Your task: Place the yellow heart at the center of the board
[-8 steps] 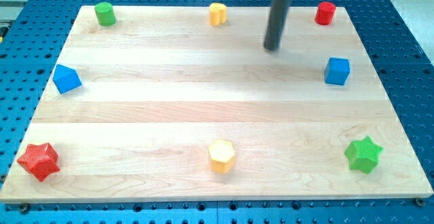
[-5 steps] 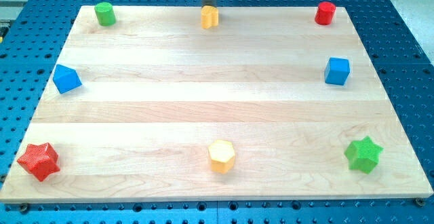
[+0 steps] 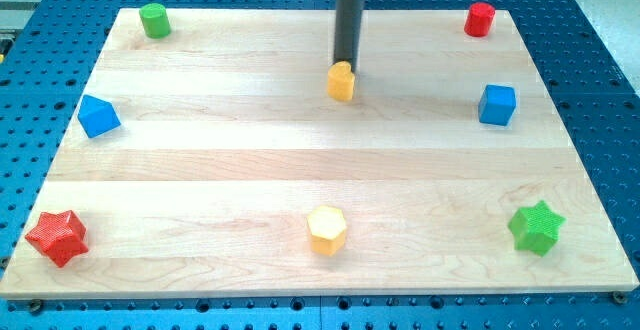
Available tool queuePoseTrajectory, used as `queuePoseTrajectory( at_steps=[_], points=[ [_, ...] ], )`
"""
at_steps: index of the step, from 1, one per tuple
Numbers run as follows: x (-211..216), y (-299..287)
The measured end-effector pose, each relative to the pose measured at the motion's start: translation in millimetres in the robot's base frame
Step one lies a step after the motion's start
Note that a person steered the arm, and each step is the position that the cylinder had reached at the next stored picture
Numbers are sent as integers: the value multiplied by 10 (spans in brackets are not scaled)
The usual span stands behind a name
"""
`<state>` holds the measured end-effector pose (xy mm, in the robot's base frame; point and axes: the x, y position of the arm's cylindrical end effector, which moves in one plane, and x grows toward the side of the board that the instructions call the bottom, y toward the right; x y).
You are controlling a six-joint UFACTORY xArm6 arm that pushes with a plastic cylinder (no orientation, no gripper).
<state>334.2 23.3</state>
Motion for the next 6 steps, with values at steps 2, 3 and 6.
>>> queuePoseTrajectory(
  at_steps=[2, 3, 6],
  points=[
    [218, 847],
    [575, 166],
    [-125, 2582]
  ],
)
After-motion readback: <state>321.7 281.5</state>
